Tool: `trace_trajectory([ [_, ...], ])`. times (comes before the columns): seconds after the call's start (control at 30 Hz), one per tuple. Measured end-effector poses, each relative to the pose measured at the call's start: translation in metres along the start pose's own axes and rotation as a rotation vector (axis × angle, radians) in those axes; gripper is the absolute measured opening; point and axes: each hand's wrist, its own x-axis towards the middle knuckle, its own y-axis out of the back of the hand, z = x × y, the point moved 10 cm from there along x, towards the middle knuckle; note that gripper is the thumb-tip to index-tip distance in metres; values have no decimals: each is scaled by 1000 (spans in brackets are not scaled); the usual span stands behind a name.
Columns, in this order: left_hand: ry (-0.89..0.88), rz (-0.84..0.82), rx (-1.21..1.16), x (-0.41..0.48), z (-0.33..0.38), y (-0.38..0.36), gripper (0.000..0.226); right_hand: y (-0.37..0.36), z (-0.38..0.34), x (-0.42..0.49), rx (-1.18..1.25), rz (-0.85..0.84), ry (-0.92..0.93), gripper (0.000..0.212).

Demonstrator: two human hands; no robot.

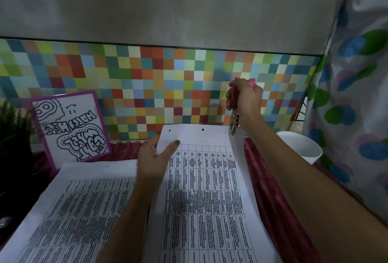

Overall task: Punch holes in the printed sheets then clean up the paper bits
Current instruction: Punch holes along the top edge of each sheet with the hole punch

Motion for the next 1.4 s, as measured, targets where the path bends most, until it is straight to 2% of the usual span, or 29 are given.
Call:
trace_trajectory([
  [0.43, -3, 1, 27, 0, 1, -1, 16, 7, 8, 2, 30, 32, 3, 13],
  [0.57, 18, 17, 31, 0, -3, 2, 19, -6, 9, 1, 102, -129, 9, 14],
  [0.73, 86, 69, 40, 1, -16, 8, 20, -32, 9, -14, 137, -458, -25, 28],
  [0.83, 134, 93, 23, 2, -26, 14, 24, -36, 7, -20, 143, -543, -22, 34],
  [0.9, 136, 94, 37, 3, -27, 15, 22, -28, 5, -17, 173, -469, -26, 36],
  [1.03, 128, 79, 43, 2, -23, 10, 22, 8, 10, 0, 223, -53, -83, 35],
  [1.1, 124, 67, 43, 1, -21, 4, 23, 9, 9, -1, 181, -24, -63, 33],
  [1.3, 128, 58, 82, -2, -19, -6, 18, -37, -1, -37, -13, -531, 81, 31],
  [1.37, 141, 82, 86, -2, -24, 1, 18, -36, -4, -36, -5, -566, 84, 29],
  [1.4, 151, 98, 81, -2, -27, 5, 21, -31, -5, -31, 35, -527, 65, 30],
])
